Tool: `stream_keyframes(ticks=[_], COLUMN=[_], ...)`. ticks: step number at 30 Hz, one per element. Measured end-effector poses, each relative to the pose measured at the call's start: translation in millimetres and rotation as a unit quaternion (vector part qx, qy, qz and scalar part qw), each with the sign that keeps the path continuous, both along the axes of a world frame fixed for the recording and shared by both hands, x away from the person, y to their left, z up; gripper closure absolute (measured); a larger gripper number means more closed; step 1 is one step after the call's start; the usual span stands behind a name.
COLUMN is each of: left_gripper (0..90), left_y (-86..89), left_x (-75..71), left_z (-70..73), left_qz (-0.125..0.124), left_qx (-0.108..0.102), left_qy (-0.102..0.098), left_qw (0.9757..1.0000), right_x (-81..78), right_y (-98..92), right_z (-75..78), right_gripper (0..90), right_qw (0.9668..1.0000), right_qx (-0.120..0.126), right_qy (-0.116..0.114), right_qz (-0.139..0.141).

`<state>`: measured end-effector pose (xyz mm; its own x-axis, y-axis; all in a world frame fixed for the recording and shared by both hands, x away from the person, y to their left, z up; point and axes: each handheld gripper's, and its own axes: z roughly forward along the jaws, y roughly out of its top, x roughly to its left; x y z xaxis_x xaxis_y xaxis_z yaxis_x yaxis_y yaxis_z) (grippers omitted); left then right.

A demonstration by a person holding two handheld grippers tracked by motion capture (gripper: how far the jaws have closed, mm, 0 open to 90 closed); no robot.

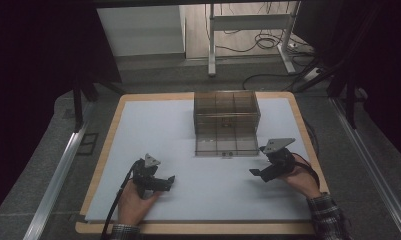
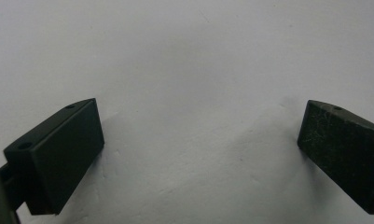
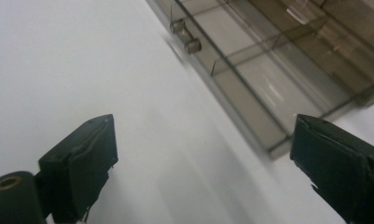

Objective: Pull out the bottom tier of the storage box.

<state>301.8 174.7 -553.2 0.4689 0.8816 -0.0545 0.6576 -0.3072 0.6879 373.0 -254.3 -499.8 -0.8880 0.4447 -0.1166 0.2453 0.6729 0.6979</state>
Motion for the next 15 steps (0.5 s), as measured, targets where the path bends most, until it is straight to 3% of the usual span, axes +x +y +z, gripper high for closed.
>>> stream_keyframes(ticks=[12,15], left_gripper=[0.0,0.0], left_y=[0.0,0.0], left_x=[0.0,0.0], left_z=[0.0,0.0], left_qz=[0.0,0.0], left_qx=[0.0,0.0], left_qy=[0.0,0.0], left_qw=[1.0,1.0], right_x=[-7.8,-5.7], right_y=[-11.6,-12.3], right_z=[-31.5,-32.1], right_gripper=[0.9,0.5], right_qw=[0.9996,0.9992], right_qx=[0.002,0.005], right_qy=[0.025,0.036], right_qz=[-0.017,-0.019])
